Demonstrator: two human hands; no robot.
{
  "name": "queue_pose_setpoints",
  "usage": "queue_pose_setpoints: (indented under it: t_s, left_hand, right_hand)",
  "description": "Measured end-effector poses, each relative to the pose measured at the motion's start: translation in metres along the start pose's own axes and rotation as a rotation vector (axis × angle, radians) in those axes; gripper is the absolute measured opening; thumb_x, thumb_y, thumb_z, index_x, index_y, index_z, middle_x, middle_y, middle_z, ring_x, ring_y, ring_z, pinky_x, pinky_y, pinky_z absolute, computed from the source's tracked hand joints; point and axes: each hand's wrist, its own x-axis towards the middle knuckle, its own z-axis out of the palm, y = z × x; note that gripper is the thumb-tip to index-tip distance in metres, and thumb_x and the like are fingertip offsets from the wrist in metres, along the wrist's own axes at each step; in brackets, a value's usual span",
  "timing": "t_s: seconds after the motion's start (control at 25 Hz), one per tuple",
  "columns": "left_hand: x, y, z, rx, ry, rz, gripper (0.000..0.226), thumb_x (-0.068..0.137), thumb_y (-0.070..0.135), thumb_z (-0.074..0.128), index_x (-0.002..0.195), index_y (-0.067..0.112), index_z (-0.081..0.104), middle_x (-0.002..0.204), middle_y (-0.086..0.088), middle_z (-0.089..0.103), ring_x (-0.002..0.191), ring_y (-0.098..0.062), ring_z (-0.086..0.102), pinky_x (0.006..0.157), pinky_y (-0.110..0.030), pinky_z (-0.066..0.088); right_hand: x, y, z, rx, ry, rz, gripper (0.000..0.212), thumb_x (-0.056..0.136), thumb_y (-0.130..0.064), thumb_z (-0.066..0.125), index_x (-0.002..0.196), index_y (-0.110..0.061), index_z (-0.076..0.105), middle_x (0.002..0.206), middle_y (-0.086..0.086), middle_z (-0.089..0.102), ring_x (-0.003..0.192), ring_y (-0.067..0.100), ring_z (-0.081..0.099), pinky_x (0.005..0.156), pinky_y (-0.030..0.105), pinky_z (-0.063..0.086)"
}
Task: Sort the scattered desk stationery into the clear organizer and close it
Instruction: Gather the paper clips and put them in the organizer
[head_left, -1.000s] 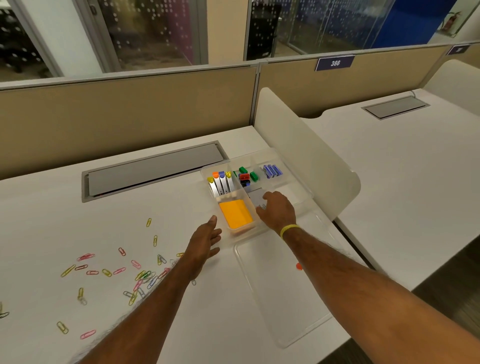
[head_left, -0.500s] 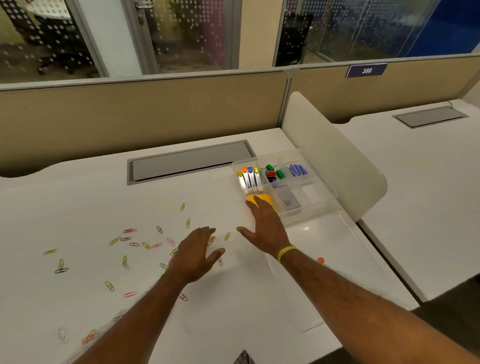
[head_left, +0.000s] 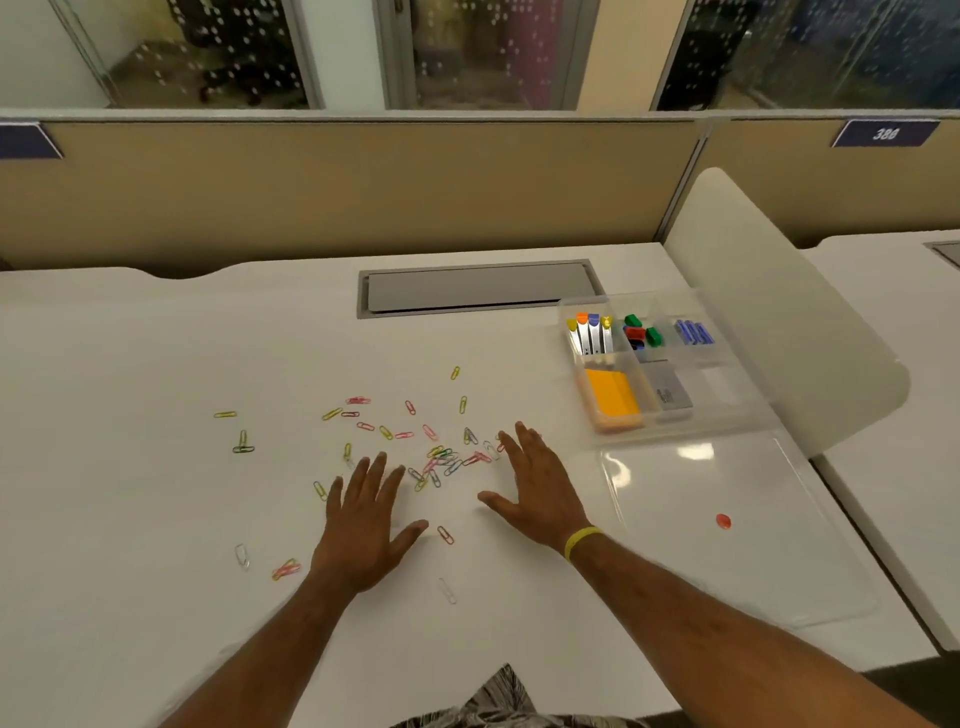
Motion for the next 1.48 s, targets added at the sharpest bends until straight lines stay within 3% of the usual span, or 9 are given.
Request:
queue_pose_setpoints:
  t_s: [0.24, 0.44, 0.8, 1.0, 1.08, 1.12, 1.24, 1.32, 1.48]
  left_hand:
    - [-0.043, -0.037, 0.011, -0.12, 0.127, -0.459, 0.1, 0.077, 0.082, 0.015, 0.15, 0.015, 0.022, 0.16, -0.017, 0.009, 0.148, -0.035, -0.001, 0.115, -0.059, 0.006]
    - [-0.061, -0.047, 0.022, -0.113, 0.072, -0.605, 0.109, 0.072, 0.086, 0.012, 0.15, 0.011, 0.022, 0.156, -0.027, 0.009, 0.145, -0.044, 0.0, 0.112, -0.066, 0.006]
    - [-0.049, -0.031, 0.032, -0.094, 0.09, -0.433, 0.101, 0.081, 0.078, 0.014, 0.152, 0.006, 0.012, 0.16, -0.02, 0.0, 0.148, -0.031, -0.005, 0.119, -0.053, 0.001]
    - [-0.034, -0.023, 0.028, -0.26, 0.067, -0.12, 0.092, 0.086, 0.073, 0.022, 0.154, 0.013, 0.004, 0.161, -0.005, -0.013, 0.147, -0.016, -0.016, 0.121, -0.043, 0.003]
    - [-0.034, -0.027, 0.022, -0.405, 0.095, -0.049, 0.084, 0.088, 0.065, 0.038, 0.153, 0.018, 0.011, 0.162, 0.002, -0.008, 0.148, -0.012, -0.007, 0.119, -0.038, 0.014]
    - [-0.037, -0.031, 0.018, -0.456, 0.112, -0.038, 0.081, 0.089, 0.06, 0.045, 0.152, 0.02, 0.015, 0.162, 0.005, -0.003, 0.149, -0.011, 0.0, 0.117, -0.036, 0.02]
    - [-0.05, -0.05, 0.015, -0.421, 0.184, -0.025, 0.073, 0.089, 0.058, 0.047, 0.147, 0.018, 0.026, 0.161, 0.001, 0.013, 0.146, -0.016, 0.017, 0.114, -0.037, 0.027]
    - [-0.061, -0.062, 0.015, -0.357, 0.215, -0.018, 0.075, 0.088, 0.065, 0.037, 0.144, 0.015, 0.033, 0.157, -0.004, 0.024, 0.143, -0.02, 0.026, 0.113, -0.039, 0.029]
    - [-0.079, -0.071, 0.02, -0.33, 0.239, -0.059, 0.075, 0.088, 0.069, 0.03, 0.139, 0.014, 0.039, 0.152, -0.007, 0.033, 0.139, -0.022, 0.031, 0.111, -0.038, 0.03]
  right_hand:
    - [0.01, -0.006, 0.013, 0.087, -0.031, 0.178, 0.107, 0.078, -0.077, 0.048, 0.154, -0.018, 0.002, 0.162, 0.006, -0.007, 0.149, 0.02, -0.01, 0.121, 0.039, -0.005]
    - [0.014, -0.033, 0.027, 0.06, -0.093, 0.042, 0.109, 0.079, -0.077, 0.046, 0.154, -0.015, -0.004, 0.162, 0.003, -0.012, 0.148, 0.018, -0.016, 0.121, 0.038, -0.008]
    - [0.013, -0.067, 0.044, -0.015, -0.214, -0.219, 0.1, 0.084, -0.07, 0.047, 0.154, -0.016, 0.001, 0.162, 0.0, -0.011, 0.148, 0.014, -0.015, 0.121, 0.036, -0.007]
    - [0.01, -0.068, 0.027, 0.192, -0.212, -0.231, 0.081, 0.086, -0.049, 0.063, 0.151, -0.02, 0.025, 0.161, -0.004, 0.014, 0.147, 0.009, 0.012, 0.118, 0.022, 0.012]
    - [0.002, -0.056, 0.018, 0.252, -0.087, -0.193, 0.065, 0.081, -0.038, 0.071, 0.137, -0.02, 0.045, 0.146, -0.002, 0.036, 0.134, 0.013, 0.037, 0.111, 0.026, 0.033]
    - [-0.005, -0.049, 0.014, 0.292, -0.035, -0.155, 0.054, 0.077, -0.035, 0.074, 0.125, -0.022, 0.052, 0.131, -0.003, 0.045, 0.118, 0.011, 0.05, 0.099, 0.026, 0.044]
    - [-0.041, -0.039, 0.009, 0.362, -0.148, -0.014, 0.037, 0.07, -0.031, 0.082, 0.095, -0.024, 0.055, 0.093, -0.004, 0.055, 0.07, 0.006, 0.052, 0.067, 0.023, 0.047]
    - [-0.065, -0.043, 0.016, 0.373, -0.29, 0.025, 0.042, 0.065, -0.032, 0.085, 0.092, -0.024, 0.055, 0.09, -0.002, 0.058, 0.065, 0.006, 0.05, 0.064, 0.022, 0.048]
    - [-0.07, -0.064, 0.035, 0.407, -0.273, 0.05, 0.049, 0.063, -0.029, 0.086, 0.098, -0.027, 0.052, 0.097, -0.002, 0.052, 0.073, 0.01, 0.051, 0.071, 0.027, 0.05]
